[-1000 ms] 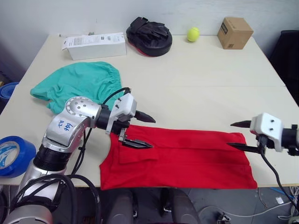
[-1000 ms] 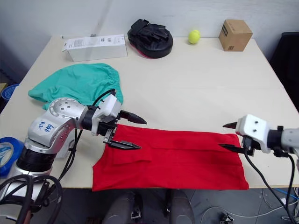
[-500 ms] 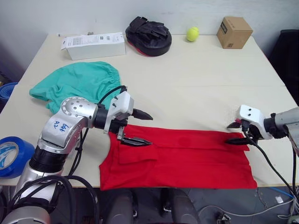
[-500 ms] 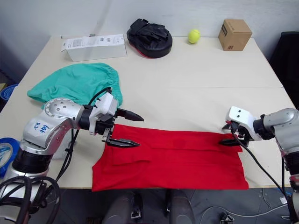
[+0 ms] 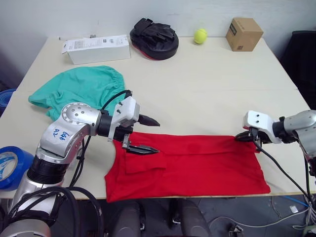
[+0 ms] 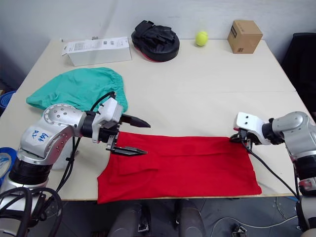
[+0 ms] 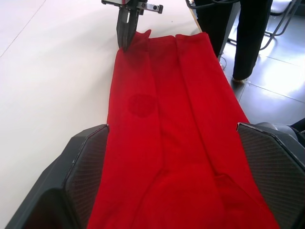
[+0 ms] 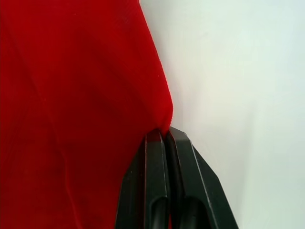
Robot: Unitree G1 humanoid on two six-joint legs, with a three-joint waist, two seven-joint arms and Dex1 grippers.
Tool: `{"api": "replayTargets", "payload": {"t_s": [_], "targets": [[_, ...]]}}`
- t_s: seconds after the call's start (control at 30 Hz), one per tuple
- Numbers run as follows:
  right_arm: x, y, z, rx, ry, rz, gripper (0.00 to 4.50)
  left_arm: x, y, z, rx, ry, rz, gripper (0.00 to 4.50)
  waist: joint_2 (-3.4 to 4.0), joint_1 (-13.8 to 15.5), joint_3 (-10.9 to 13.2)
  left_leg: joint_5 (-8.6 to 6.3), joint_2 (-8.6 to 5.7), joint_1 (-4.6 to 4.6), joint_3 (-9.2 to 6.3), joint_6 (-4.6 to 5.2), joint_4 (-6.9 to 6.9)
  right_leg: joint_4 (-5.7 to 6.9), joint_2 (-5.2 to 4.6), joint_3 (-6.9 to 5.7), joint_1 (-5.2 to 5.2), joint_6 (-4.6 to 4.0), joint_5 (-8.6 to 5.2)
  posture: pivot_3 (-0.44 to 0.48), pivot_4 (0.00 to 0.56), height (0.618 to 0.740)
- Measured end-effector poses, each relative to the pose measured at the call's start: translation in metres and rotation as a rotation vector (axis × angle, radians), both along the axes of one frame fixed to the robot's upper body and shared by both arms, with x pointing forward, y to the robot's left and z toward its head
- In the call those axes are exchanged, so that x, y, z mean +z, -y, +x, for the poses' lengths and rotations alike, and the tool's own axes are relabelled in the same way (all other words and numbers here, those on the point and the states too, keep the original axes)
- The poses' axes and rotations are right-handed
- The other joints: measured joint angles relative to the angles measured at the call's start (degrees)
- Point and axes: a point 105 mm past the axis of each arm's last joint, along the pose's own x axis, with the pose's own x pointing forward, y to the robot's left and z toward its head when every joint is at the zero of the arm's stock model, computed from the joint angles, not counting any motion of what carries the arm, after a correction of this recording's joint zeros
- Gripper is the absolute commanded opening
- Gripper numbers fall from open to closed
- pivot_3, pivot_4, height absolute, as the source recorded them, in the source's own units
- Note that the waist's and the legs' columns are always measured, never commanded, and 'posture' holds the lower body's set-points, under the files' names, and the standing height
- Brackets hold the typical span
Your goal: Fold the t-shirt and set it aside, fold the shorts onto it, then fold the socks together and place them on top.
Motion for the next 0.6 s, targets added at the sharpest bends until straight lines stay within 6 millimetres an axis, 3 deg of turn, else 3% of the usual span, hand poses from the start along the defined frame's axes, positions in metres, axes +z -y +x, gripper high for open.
{"api": "replayTargets", "payload": {"t_s": [0.43, 0.6], "targets": [[0.031, -0.021, 0.063, 0.113, 0.262, -0.212, 0.02, -0.001, -0.007, 0.002, 0.056, 0.015, -0.01, 4.5, 0.07, -1.02, 0.04, 0.02, 0.01, -0.08, 0.04, -0.05, -0.04, 0.03, 0.0, 0.01, -0.14, -0.06, -0.03, 0.0, 0.15, 0.74], [0.024, -0.02, 0.061, 0.188, 0.154, -0.301, 0.02, -0.005, -0.011, 0.0, 0.085, 0.01, -0.015, 4.5, 0.09, -0.86, 0.06, 0.02, 0.0, -0.13, 0.03, -0.04, -0.09, 0.0, 0.0, -0.01, -0.15, -0.07, -0.04, 0.0, 0.15, 0.74]]}}
